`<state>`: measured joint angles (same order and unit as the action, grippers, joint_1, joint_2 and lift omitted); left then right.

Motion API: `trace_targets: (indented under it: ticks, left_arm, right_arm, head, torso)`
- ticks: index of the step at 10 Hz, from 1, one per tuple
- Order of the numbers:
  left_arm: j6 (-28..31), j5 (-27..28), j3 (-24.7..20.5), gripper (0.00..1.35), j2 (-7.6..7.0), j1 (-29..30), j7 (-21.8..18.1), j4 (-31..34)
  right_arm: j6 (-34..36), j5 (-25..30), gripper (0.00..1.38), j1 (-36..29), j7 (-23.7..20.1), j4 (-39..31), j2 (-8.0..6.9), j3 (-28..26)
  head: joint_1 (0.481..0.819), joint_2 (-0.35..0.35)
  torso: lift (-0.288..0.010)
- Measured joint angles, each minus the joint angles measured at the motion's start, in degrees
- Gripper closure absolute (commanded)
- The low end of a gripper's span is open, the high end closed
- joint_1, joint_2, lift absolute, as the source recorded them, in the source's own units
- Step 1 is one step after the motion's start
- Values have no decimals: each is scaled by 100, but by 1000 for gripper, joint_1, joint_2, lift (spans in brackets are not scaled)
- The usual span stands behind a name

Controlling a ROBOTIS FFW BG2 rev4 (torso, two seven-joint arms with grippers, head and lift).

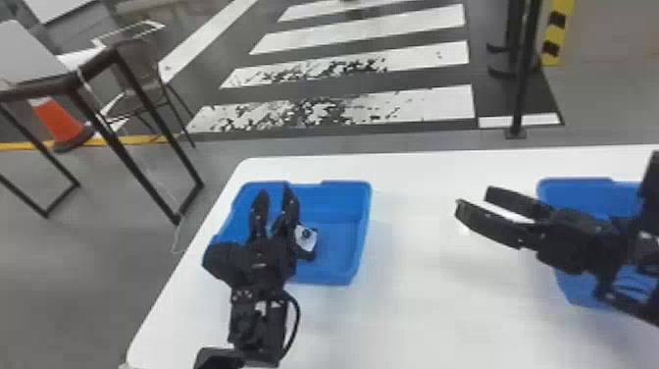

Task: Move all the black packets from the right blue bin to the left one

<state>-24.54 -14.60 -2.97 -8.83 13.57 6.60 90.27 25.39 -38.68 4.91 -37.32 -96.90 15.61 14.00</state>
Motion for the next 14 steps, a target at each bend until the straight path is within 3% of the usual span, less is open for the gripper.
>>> trace_targets:
  ticks: [1,3,5,9,14]
  left_arm:
    - [-429,-27,102,203,-7,48,-2,-3]
    - [-1175,-94,339,216,-7,150,-2,9]
    - [-1703,-274,555,220,13,377,-1,45]
    - [-1928,-568,932,220,48,847,-58,216]
    - [-1795,-596,1046,220,21,878,-160,219]
  right_arm:
    - [120,636,130,-160,192,-305,-25,-492]
    - [977,2124,130,-699,838,-1579,-119,-1522]
    - [1876,3133,131,-1108,1232,-2477,-205,-2154]
    - [2933,3717,136,-1782,1773,-3166,-369,-2772]
    - [3300,3418,136,-1682,1986,-2545,-406,-2905]
  head:
    - [695,320]
    - [695,184]
    - [695,76]
    - [695,-55]
    - [695,-100]
  torso:
    - [-168]
    - [-168]
    - [-168]
    - [-168]
    - [-168]
